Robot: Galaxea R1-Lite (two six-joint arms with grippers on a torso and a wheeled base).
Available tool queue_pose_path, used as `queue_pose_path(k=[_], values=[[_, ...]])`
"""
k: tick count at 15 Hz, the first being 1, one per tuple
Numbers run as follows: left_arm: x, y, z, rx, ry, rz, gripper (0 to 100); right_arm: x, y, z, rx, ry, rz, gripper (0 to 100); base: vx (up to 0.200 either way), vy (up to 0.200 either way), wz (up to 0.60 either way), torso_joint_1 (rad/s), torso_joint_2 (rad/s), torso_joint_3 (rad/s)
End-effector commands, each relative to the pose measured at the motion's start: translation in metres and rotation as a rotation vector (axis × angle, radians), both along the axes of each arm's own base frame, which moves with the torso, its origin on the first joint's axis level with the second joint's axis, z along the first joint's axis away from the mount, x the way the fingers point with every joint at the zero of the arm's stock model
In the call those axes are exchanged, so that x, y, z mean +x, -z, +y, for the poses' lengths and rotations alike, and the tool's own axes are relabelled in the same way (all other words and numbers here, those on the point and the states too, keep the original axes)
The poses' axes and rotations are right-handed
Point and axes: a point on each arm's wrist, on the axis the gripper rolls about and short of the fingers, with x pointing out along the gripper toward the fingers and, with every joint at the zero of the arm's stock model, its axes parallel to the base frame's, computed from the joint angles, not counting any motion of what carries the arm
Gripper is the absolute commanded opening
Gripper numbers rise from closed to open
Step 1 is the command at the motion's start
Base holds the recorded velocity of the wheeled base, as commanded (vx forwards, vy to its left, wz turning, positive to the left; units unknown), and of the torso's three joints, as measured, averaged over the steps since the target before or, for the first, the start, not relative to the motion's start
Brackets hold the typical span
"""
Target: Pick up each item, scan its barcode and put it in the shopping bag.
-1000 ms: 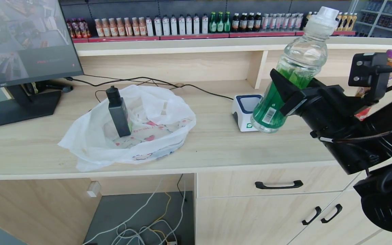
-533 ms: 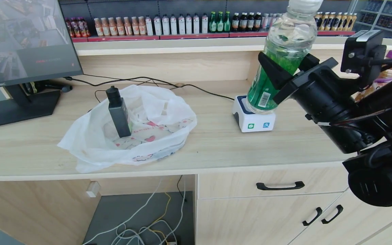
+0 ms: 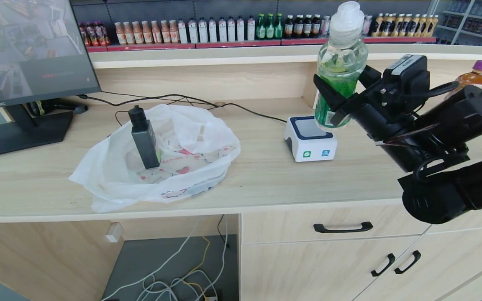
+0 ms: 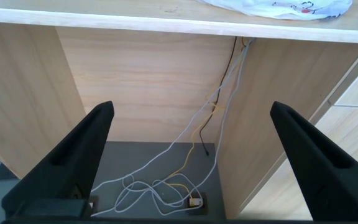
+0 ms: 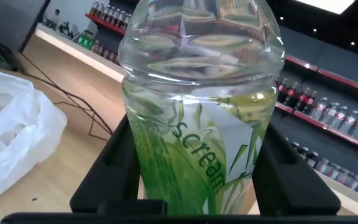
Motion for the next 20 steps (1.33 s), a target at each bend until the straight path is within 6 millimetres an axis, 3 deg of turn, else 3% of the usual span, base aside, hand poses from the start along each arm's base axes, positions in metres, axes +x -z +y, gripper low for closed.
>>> queue_pose_path(k=[1,5,11,16,20], values=[[0.0,0.0,0.0,0.0,0.0,0.0,100,0.02,0.009,0.006,-0.031,0.005,-0.021,0,0.0,0.0,0.0,0.0,0.0,0.0],[0.0,0.0,0.0,0.0,0.0,0.0,100,0.043,0.003,0.015,-0.125,-0.057,-0.173,0,0.0,0.0,0.0,0.0,0.0,0.0],[0.0,0.0,0.0,0.0,0.0,0.0,100,0.058,0.022,0.029,-0.252,-0.081,-0.258,0,0.0,0.0,0.0,0.0,0.0,0.0],[0.0,0.0,0.0,0.0,-0.002,0.0,100,0.062,0.028,0.023,-0.295,-0.104,-0.266,0,0.0,0.0,0.0,0.0,0.0,0.0],[0.0,0.0,0.0,0.0,0.0,0.0,100,0.072,0.034,0.007,-0.315,-0.08,-0.257,0,0.0,0.0,0.0,0.0,0.0,0.0]])
